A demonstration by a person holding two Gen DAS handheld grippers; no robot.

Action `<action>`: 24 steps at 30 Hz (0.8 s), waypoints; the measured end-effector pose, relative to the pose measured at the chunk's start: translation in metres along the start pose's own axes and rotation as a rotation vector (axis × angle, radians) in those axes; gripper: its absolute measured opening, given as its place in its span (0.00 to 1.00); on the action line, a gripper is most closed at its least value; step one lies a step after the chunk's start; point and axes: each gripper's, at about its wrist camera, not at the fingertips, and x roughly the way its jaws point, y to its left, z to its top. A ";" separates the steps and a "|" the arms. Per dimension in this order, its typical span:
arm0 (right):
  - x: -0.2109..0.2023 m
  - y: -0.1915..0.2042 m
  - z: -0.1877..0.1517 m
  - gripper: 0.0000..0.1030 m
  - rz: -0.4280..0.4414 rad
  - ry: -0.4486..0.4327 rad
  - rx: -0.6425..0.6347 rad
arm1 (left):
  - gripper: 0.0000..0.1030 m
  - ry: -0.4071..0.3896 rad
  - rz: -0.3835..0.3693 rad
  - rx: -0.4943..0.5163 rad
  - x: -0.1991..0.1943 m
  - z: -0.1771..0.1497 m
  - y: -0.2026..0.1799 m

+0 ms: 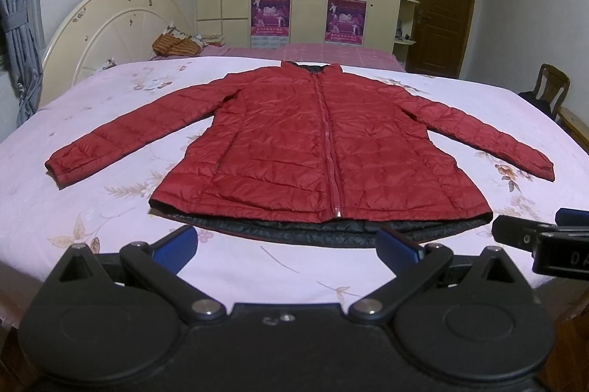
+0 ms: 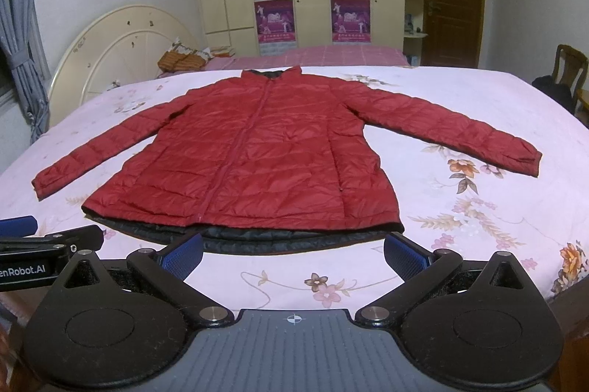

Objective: Fold large clothes

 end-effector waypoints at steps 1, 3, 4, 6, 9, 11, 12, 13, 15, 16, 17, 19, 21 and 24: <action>0.000 0.000 0.000 1.00 -0.001 0.000 0.000 | 1.00 0.000 0.001 -0.001 0.000 0.000 0.000; 0.000 0.000 0.000 1.00 0.000 0.001 0.000 | 1.00 0.000 0.002 -0.003 0.000 0.000 0.001; 0.000 0.000 0.000 1.00 -0.001 0.000 0.000 | 1.00 0.000 0.002 -0.004 0.000 -0.001 0.001; 0.000 0.000 0.000 1.00 -0.001 0.000 0.001 | 1.00 0.000 0.001 -0.004 0.000 -0.001 0.002; 0.000 0.001 0.000 1.00 -0.002 0.000 0.001 | 1.00 0.000 0.001 -0.003 0.000 -0.001 0.002; 0.000 0.000 0.000 1.00 0.000 0.000 0.001 | 1.00 0.000 0.001 -0.004 0.000 -0.001 0.002; 0.000 0.001 0.000 1.00 -0.001 0.000 0.000 | 1.00 0.000 0.000 -0.003 0.000 -0.001 0.002; 0.000 0.000 0.000 1.00 -0.001 0.001 0.000 | 1.00 0.000 0.001 -0.004 0.000 -0.001 0.002; 0.000 0.000 0.000 1.00 0.000 0.000 0.001 | 1.00 0.000 0.001 -0.003 0.000 -0.001 0.002; 0.000 0.000 0.000 1.00 -0.001 0.000 0.001 | 1.00 0.000 0.001 -0.004 0.000 -0.001 0.002; 0.000 0.000 0.000 1.00 -0.002 0.000 0.000 | 1.00 0.000 0.001 -0.004 0.000 -0.001 0.002; 0.000 0.000 0.000 1.00 -0.001 0.000 0.001 | 1.00 0.000 0.002 -0.005 0.000 -0.001 0.002; 0.000 0.000 0.000 1.00 -0.001 0.000 0.001 | 1.00 0.000 0.000 -0.004 0.000 -0.001 0.002; 0.000 0.000 0.000 1.00 -0.001 0.000 0.001 | 1.00 0.000 0.001 -0.003 0.000 -0.001 0.002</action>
